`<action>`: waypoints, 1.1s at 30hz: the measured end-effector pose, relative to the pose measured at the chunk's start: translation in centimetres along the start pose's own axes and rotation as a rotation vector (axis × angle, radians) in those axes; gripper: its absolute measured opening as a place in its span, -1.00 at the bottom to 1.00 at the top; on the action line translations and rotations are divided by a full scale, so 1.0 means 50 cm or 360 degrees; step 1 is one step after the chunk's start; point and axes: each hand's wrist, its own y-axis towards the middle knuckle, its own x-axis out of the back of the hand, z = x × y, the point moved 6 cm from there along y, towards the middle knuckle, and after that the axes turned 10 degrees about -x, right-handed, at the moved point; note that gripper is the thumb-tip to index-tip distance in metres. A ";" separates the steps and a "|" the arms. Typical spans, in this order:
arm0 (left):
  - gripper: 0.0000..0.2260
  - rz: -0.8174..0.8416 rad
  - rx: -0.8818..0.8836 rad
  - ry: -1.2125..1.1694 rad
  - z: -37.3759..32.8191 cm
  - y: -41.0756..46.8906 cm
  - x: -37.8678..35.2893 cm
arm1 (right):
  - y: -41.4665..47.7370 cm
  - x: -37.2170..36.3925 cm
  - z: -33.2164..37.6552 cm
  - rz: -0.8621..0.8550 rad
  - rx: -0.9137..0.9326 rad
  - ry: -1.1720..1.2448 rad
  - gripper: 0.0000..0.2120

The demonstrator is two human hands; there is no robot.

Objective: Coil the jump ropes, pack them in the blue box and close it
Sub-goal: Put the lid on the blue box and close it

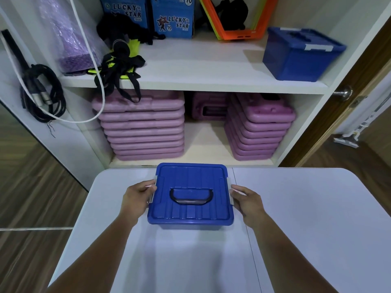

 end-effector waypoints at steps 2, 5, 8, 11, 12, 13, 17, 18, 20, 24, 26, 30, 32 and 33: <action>-0.80 -0.0003 0.0178 -0.0236 0.006 0.002 -0.002 | -0.002 -0.002 -0.004 0.0097 -0.0115 0.0039 -0.85; -0.77 0.0076 0.0364 -0.0295 0.007 0.006 -0.006 | -0.002 -0.009 -0.004 0.0211 -0.0208 0.0024 -0.80; -0.75 0.0136 0.0406 -0.0132 0.012 0.018 -0.014 | 0.006 -0.016 0.003 0.0240 -0.0214 -0.0075 -0.78; -0.67 0.0095 0.0413 -0.0009 0.017 0.026 -0.023 | 0.011 -0.030 0.001 0.0113 -0.0138 -0.0285 -0.80; -0.67 0.0093 0.0402 0.0001 0.014 0.025 -0.024 | 0.013 -0.033 0.001 0.0029 -0.0098 -0.0373 -0.81; -0.69 0.0098 0.0380 0.0015 0.009 0.023 -0.026 | 0.015 -0.035 0.000 -0.0028 -0.0062 -0.0431 -0.80; -0.74 0.0105 0.0326 0.0119 -0.005 0.022 -0.027 | 0.021 -0.030 0.001 -0.0114 -0.0001 -0.0520 -0.68; -0.72 0.0109 0.0319 0.0159 -0.002 0.024 -0.025 | 0.022 -0.028 0.000 -0.0129 0.0000 -0.0527 -0.69; -0.67 0.0120 0.0322 0.0231 -0.001 0.025 -0.017 | 0.023 -0.026 -0.002 -0.0174 0.0033 -0.0537 -0.69; -0.63 0.0181 0.0296 0.0357 0.005 0.030 -0.006 | 0.012 -0.026 0.000 -0.0275 0.0144 -0.0555 -0.71; -0.62 0.0169 0.0257 0.0443 -0.006 0.026 -0.008 | 0.009 -0.026 0.002 -0.0290 0.0180 -0.0562 -0.72; -0.64 0.0152 0.0191 0.0602 -0.020 0.018 -0.013 | 0.011 -0.029 0.016 -0.0277 0.0251 -0.0702 -0.70; -0.65 0.0188 0.0184 0.0642 -0.015 0.017 -0.013 | 0.013 -0.030 0.018 -0.0273 0.0266 -0.0766 -0.70; -0.66 0.0218 0.0196 0.0671 -0.012 0.014 -0.012 | 0.013 -0.031 0.017 -0.0268 0.0275 -0.0810 -0.70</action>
